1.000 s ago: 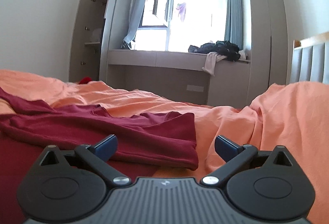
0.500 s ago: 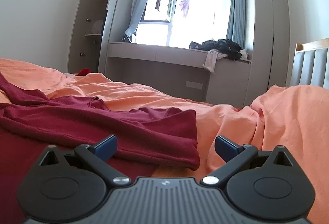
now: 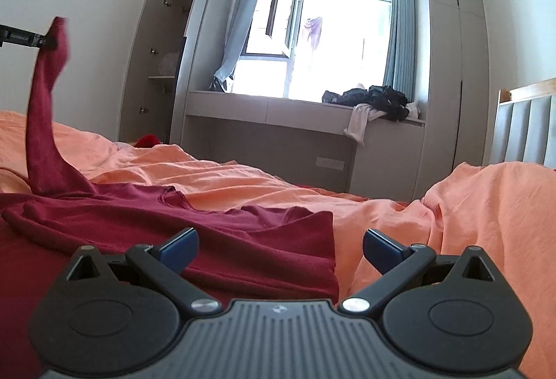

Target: Fold small clothes

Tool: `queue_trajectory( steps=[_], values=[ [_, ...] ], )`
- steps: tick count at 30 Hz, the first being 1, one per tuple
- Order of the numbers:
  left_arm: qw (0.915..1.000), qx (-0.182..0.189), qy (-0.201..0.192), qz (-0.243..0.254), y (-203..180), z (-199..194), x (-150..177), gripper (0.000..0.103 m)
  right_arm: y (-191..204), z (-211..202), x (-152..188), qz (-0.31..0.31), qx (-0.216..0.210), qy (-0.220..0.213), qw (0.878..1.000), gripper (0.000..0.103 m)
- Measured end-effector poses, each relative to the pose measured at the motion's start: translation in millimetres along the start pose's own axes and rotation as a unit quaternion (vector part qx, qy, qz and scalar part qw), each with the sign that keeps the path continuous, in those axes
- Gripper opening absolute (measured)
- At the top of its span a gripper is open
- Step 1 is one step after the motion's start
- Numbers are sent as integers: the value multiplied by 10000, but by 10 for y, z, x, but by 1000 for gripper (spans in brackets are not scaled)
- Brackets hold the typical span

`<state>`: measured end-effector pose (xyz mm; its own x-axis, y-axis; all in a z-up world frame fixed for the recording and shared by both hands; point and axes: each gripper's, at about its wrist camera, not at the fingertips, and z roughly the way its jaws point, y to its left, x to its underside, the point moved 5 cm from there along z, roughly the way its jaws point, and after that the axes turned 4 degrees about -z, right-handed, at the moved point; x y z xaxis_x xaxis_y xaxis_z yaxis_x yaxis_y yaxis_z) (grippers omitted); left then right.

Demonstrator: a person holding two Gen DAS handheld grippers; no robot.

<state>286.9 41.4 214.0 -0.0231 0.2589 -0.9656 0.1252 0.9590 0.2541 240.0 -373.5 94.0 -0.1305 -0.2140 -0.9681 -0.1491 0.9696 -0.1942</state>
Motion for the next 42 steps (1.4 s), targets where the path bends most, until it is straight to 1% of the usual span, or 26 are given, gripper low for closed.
queue_trajectory(
  steps=[2, 4, 7, 9, 11, 13, 16, 18, 20, 21, 22, 24, 26, 28, 30, 31, 32, 33, 36, 37, 39, 41, 42],
  values=[
    [9988, 467, 100, 136, -436, -64, 59, 4, -9, -25, -26, -11, 77, -67, 9999, 103],
    [9957, 864, 137, 316, -821, -121, 166, 4, -26, -43, -45, -58, 308, -59, 9995, 103],
    [9888, 1351, 203, 603, -1345, -221, 431, 4, -75, -56, -54, 28, 488, -43, 9988, 103],
    [9840, 1572, 220, 803, -1578, -257, 619, 4, -128, -68, -50, 162, 519, -34, 9985, 103],
    [9787, 1784, 390, 941, -1782, -278, 822, 4, -171, -74, -40, 288, 511, -17, 9983, 103],
    [9743, 1919, 612, 1008, -1934, -294, 1011, 4, -207, -79, -34, 374, 504, -14, 9980, 103],
    [9682, 2071, 967, 1019, -1995, -333, 1277, 6, -219, -84, -36, 494, 409, -47, 9979, 103],
    [9653, 2136, 1151, 966, -2034, -351, 1390, 12, -195, -71, -33, 530, 316, -39, 9981, 103],
    [9621, 2184, 1327, 953, -2057, -352, 1486, 20, -140, -50, -29, 518, 169, -13, 9985, 103],
    [9624, 2143, 1354, 982, -2022, -401, 1527, 21, -107, -41, -31, 532, 34, 0, 9986, 103],
    [9630, 2102, 1355, 1006, -2012, -453, 1535, 24, -63, -33, -28, 574, -143, 0, 9982, 103],
    [9632, 2072, 1384, 1004, -1970, -509, 1545, 39, 13, -24, -27, 703, -580, 3, 9958, 103],
    [9643, 2025, 1452, 894, -1892, -539, 1534, 64, 90, -19, -32, 746, -908, 25, 9931, 103],
    [9673, 1875, 1536, 742, -1768, -546, 1501, 73, 170, -12, -24, 704, -1126, 109, 9911, 103],
    [9706, 1662, 1648, 562, -1583, -549, 1460, 77, 245, -8, -8, 690, -1258, 196, 9895, 103],
    [9727, 1509, 1709, 439, -1472, -524, 1445, 81, 277, 0, 10, 695, -1326, 255, 9884, 103],
    [9750, 1304, 1778, 283, -1336, -482, 1436, 85, 303, 11, 26, 704, -1383, 312, 9874, 103],
    [9765, 1086, 1854, 144, -1199, -429, 1425, 87, 327, 21, 47, 728, -1434, 369, 9863, 103],
    [9774, 382, 2067, -239, -775, -190, 1421, 88, 369, 47, 110, 799, -1523, 514, 9838, 103],
    [9759, 189, 2138, -400, -624, -101, 1437, 89, 380, 53, 126, 795, -1537, 550, 9834, 103],
    [9694, -311, 2330, -700, -320, 107, 1492, 91, 418, 47, 166, 755, -1551, 593, 9832, 103],
    [9584, -823, 2561, -955, -50, 349, 1573, 93, 452, 58, 194, 689, -1558, 628, 9834, 103],
    [9546, -941, 2619, -1061, 52, 452, 1592, 93, 468, 67, 210, 651, -1552, 635, 9837, 103]
  ],
)
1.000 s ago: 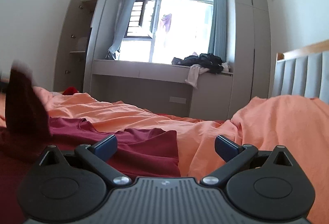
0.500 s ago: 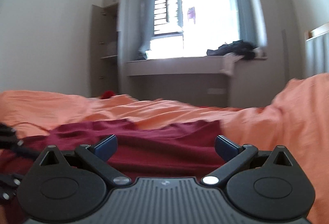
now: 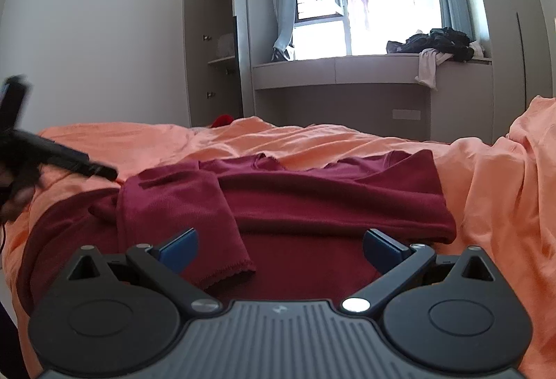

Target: Fold small clothes

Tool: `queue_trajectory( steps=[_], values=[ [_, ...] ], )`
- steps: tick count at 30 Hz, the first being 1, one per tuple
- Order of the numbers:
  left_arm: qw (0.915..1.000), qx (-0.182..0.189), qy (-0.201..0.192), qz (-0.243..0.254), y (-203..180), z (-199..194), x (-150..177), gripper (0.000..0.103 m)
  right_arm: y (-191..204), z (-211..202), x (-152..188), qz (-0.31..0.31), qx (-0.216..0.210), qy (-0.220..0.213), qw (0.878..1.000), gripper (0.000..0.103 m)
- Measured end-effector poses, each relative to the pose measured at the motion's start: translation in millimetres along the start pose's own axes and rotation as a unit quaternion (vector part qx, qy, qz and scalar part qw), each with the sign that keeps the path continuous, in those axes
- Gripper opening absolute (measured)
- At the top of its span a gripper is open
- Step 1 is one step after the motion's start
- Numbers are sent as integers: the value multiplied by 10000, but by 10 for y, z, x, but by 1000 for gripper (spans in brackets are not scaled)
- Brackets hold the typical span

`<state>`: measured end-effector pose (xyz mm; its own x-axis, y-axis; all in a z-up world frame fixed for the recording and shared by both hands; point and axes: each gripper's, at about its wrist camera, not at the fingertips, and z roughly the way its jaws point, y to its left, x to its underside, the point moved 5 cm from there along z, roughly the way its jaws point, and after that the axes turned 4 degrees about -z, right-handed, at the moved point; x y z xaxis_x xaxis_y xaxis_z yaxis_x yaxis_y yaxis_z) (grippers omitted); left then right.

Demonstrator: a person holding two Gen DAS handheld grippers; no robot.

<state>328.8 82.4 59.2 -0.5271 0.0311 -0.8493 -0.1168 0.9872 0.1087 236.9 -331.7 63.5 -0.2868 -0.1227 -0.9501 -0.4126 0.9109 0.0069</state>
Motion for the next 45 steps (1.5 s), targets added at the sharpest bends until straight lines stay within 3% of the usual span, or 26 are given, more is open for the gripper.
queue_trajectory(
  steps=[4, 9, 15, 17, 19, 22, 26, 33, 39, 41, 45],
  values=[
    [9996, -155, 49, -220, 225, 465, -186, 93, 34, 56, 75, -205, 45, 98, 9997, 103],
    [9958, 65, 583, -704, 428, 992, -293, 88, 49, 82, 127, -323, 75, 139, 9994, 103],
    [9754, 833, 1177, -1668, 614, 1256, -158, 52, 64, 92, 145, -434, 67, 151, 9989, 103],
    [9694, 1124, 1243, -1793, 619, 1260, -109, 21, 63, 89, 148, -422, 60, 153, 9990, 103],
    [9671, 1278, 1255, -1806, 606, 1252, -98, 12, 61, 87, 142, -421, 60, 153, 9990, 103],
    [9731, 1108, 987, -1763, 598, 1172, -124, 8, 55, 81, 135, -423, 68, 146, 9990, 103],
    [9771, 674, 1098, -1692, 558, 1223, -96, 8, 56, 90, 137, -436, 74, 150, 9989, 103],
    [9789, 497, 1228, -1558, 518, 1266, -55, 12, 53, 73, 127, -498, 86, 146, 9986, 103],
    [9845, 321, 825, -1515, 577, 910, -119, 47, 88, -70, 80, -683, 217, -79, 9974, 103],
    [9881, 258, 574, -1400, 563, 686, -134, 68, 129, -164, 57, -810, 299, -221, 9960, 103],
    [9922, 325, 159, -1191, 490, 208, -134, 82, 238, -353, 84, -929, 368, -354, 9944, 103]
  ],
)
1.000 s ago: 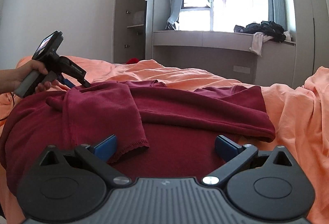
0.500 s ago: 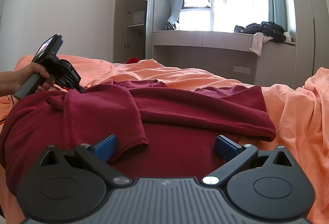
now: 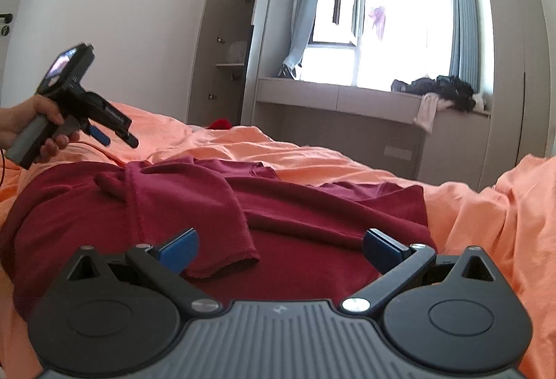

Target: Fold small clothes

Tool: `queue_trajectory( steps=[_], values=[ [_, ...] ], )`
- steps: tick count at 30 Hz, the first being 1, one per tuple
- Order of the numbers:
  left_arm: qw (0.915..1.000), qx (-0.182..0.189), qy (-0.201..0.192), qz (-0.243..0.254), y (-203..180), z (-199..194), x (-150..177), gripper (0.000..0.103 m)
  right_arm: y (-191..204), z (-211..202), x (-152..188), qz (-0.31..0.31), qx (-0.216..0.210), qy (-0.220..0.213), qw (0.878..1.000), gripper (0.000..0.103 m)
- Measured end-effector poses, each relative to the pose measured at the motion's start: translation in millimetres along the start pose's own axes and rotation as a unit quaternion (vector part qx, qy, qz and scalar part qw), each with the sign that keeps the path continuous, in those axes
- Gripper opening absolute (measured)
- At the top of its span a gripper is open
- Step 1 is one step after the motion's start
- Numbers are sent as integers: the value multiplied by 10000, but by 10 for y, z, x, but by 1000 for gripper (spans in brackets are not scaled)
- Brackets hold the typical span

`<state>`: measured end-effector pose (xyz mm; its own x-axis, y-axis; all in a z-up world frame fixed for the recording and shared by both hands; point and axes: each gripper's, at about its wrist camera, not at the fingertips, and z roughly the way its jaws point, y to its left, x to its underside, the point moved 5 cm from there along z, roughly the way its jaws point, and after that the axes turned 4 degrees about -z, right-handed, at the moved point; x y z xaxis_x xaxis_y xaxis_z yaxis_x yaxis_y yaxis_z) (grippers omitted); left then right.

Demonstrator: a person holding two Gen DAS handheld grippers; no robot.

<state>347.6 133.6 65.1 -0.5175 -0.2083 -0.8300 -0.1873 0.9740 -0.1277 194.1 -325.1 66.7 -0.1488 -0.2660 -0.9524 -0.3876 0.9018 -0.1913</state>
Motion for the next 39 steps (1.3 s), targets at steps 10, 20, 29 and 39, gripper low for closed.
queue_trajectory(
  steps=[10, 20, 29, 39],
  values=[
    [9921, 426, -576, 1026, -408, -1203, 559, 102, 381, -554, 263, -283, -33, 198, 9994, 103],
    [9818, 818, -577, 1615, -615, -1805, 1335, 102, 908, -809, 657, -1461, -66, 856, 9855, 103],
    [9784, 968, -437, 1774, -576, -1891, 1634, 102, 1230, -625, 1017, -3136, 809, 1600, 9325, 103],
    [9730, 1237, -555, 1869, -592, -1965, 1791, 102, 1348, -535, 1073, -3550, 521, 1611, 9194, 63]
  ],
)
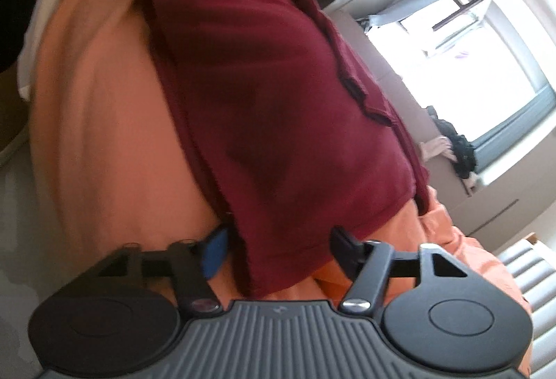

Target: Fold small clothes

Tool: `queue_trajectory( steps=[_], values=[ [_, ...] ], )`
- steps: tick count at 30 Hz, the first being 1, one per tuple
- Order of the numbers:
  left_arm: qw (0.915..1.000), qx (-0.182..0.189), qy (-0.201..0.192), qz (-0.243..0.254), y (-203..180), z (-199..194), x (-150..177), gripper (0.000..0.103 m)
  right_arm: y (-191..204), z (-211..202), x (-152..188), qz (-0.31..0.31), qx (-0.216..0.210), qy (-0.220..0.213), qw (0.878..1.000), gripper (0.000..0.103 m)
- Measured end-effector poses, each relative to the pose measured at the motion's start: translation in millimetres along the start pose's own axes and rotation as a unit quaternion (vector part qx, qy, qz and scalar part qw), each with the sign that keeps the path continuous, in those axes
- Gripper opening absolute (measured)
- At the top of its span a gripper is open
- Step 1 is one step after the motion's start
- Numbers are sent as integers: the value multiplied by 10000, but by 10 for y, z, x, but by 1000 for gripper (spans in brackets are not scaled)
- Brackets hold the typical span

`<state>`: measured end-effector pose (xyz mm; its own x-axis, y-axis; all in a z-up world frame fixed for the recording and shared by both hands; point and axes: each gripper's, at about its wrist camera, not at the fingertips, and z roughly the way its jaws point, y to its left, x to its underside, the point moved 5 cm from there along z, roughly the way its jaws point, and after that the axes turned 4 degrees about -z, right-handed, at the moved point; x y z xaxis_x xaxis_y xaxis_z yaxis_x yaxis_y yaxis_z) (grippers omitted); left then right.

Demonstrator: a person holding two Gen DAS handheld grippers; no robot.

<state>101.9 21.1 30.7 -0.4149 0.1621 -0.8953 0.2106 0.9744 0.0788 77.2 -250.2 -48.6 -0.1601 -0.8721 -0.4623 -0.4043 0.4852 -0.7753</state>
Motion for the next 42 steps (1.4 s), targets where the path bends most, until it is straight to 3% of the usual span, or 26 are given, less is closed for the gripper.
queue_trajectory(
  steps=[6, 8, 9, 12, 18, 24, 28, 34, 39, 42],
  values=[
    [9998, 176, -44, 72, -78, -8, 59, 102, 77, 30, 90, -449, 245, 129, 9986, 66],
    [9997, 218, -27, 105, -99, 6, 73, 102, 47, 46, 94, -299, 248, 156, 9991, 46],
    [9996, 235, -31, 141, -113, 4, 82, 102, 17, 59, 98, -209, 220, 173, 9994, 19],
    [9987, 327, -113, 383, -176, -22, 116, 102, -79, -12, 89, 72, 81, 23, 9999, 8],
    [9942, 542, -143, 919, -442, -58, 311, 102, -477, -344, -63, 1106, -227, -415, 9927, 6],
    [9872, 244, -477, 1503, -867, -17, 472, 102, -1006, -713, -213, 1925, -366, -906, 9764, 6],
    [9808, -298, -644, 1818, -1062, 107, 499, 102, -1293, -861, -296, 2089, -247, -1213, 9701, 6],
    [9601, -1749, -737, 2055, -909, 311, 411, 80, -1416, -1123, -293, 2142, 65, -1516, 9649, 6],
    [9556, -2261, -448, 1834, -565, 376, 383, 61, -1489, -1197, -216, 2355, 218, -1641, 9577, 6],
    [9485, -2527, -303, 1888, -429, 395, 395, 49, -1561, -1209, -167, 2512, 287, -1672, 9530, 6]
  ],
)
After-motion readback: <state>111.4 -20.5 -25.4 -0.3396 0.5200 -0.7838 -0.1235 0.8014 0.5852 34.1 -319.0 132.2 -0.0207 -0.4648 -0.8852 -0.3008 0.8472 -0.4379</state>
